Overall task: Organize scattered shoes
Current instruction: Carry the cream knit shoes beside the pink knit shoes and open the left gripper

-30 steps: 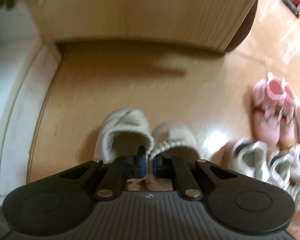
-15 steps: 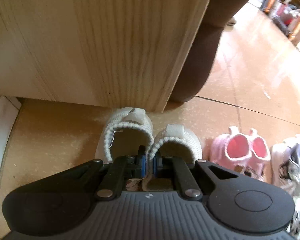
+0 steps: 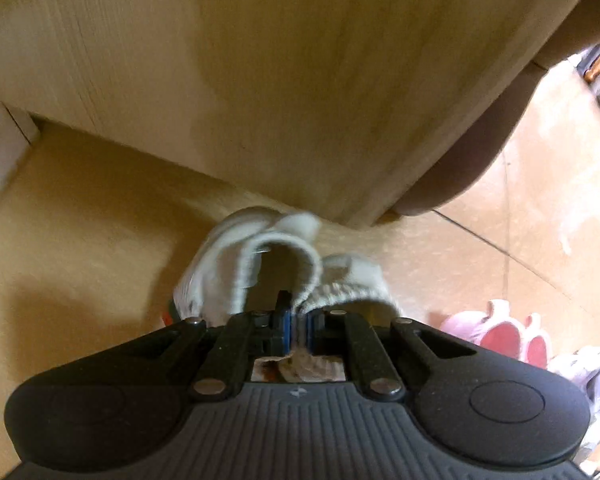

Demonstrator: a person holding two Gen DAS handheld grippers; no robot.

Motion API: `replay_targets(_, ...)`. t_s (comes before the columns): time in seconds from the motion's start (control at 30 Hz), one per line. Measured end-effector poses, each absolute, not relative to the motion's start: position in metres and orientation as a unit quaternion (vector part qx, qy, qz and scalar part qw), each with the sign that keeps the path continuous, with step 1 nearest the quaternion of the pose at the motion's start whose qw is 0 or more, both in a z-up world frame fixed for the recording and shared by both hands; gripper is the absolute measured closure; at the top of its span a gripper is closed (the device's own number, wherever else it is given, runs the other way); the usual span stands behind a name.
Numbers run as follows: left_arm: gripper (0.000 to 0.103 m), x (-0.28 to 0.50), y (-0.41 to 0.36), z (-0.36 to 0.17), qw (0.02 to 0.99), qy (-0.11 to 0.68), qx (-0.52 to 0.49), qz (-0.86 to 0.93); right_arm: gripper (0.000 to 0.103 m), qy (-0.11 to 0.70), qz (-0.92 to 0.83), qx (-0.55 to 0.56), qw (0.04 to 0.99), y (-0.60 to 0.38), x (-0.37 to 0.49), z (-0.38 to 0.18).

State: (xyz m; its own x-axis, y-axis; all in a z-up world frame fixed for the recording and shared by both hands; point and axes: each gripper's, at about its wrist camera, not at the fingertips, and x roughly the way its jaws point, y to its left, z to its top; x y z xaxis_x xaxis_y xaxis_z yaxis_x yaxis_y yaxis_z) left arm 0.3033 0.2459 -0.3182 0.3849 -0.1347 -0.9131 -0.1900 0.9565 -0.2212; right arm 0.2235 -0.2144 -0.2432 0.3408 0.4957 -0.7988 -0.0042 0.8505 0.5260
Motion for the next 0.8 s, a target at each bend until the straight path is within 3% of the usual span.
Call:
replay_targets(0.57,0.095,0.295,0.231,-0.319,0.793,0.527,-0.299,0.070,0.029,0.546,0.150,0.233,0.790,-0.224,0.222,-0.246)
replay_targets(0.7,0.095,0.299,0.199,-0.318,0.814,0.537,-0.214,0.063,0.029,0.546,0.150,0.234,0.790,-0.224,0.222,-0.246)
replay_targets(0.8,0.095,0.297,0.197,-0.319,0.812,0.536,-0.217,0.075,0.029,0.546,0.151,0.234,0.790,-0.225,0.220,-0.244)
